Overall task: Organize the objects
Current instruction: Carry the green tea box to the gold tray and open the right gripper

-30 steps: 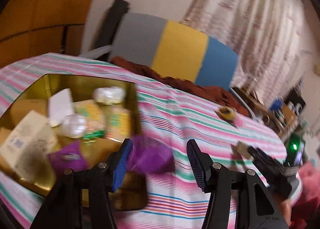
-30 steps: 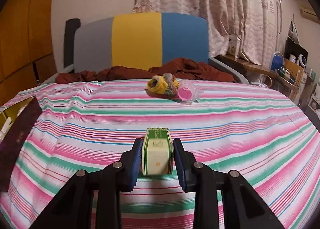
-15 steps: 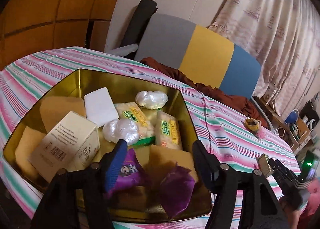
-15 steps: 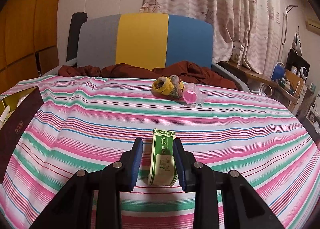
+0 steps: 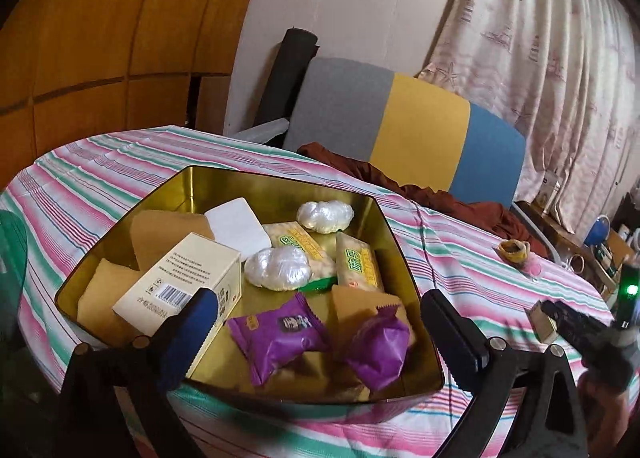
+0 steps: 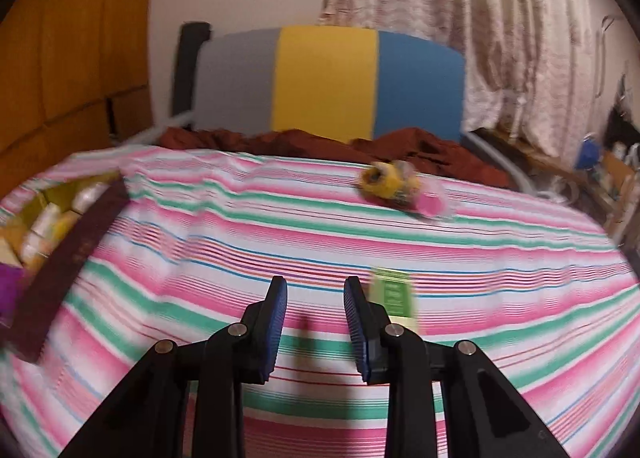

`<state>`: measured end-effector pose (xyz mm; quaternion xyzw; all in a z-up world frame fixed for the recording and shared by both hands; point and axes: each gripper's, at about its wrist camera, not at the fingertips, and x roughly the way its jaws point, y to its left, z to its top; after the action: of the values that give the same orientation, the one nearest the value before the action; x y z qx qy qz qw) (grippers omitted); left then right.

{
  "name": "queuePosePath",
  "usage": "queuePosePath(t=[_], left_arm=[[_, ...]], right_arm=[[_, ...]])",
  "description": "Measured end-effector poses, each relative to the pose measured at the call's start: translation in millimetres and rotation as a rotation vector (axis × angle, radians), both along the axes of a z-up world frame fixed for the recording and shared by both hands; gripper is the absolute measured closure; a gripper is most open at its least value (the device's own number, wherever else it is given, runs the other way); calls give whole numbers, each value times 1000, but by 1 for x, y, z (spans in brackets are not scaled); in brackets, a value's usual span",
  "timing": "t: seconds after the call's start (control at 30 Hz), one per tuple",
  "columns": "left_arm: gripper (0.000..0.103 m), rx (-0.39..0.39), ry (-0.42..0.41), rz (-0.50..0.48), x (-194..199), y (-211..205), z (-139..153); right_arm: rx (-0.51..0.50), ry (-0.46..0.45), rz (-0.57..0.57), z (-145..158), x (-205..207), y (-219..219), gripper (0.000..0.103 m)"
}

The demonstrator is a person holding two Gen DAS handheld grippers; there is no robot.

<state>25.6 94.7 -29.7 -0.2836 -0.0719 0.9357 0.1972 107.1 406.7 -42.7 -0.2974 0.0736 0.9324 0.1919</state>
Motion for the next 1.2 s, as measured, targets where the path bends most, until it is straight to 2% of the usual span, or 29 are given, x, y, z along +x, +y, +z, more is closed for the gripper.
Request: queuePosePath(t=[0.1,0.27,0.4,0.5,0.57,0.63,0.77,0.87,0.93,1.0,1.03,1.07,1.2], left_arm=[[0,-4,-8,-5,1,-2,-3],[0,17,-26,5,3,-11,-7],[0,35,-24,22,4,-20,-7],[0,59,-34,13,4,-25,-7],[0,65,-24,9,5,-26,-6],[0,68,-23,3,5,-25,-5],[0,83,-38,-7,6,-21,-6],[0,70,-37,-14,8,-16,-6],[0,61,-32,-19,9,-13,-5],[0,56,-30,-21,10,-10,-5],[0,54,-31,-23,10,-9,-5],[0,53,-31,-23,10,-9,-5],[0,53,-31,-25,11,-7,-5]], right_arm=[[-31,37,91,14,-14,-28,74],[-10,56,258,32,-41,-77,77],[45,54,301,40,-53,-101,78],[69,42,205,36,-50,-88,77],[72,0,78,28,-45,-62,64],[69,-51,-71,16,-36,-30,57],[-42,-157,-309,-14,-17,47,57],[-133,-189,-347,-32,-6,78,57],[-176,-196,-331,-42,-4,85,57],[-198,-206,-315,-48,-5,87,64],[-196,-206,-321,-48,-4,87,70],[-199,-193,-318,-48,-3,86,72],[-164,-158,-261,-36,-11,76,73]])
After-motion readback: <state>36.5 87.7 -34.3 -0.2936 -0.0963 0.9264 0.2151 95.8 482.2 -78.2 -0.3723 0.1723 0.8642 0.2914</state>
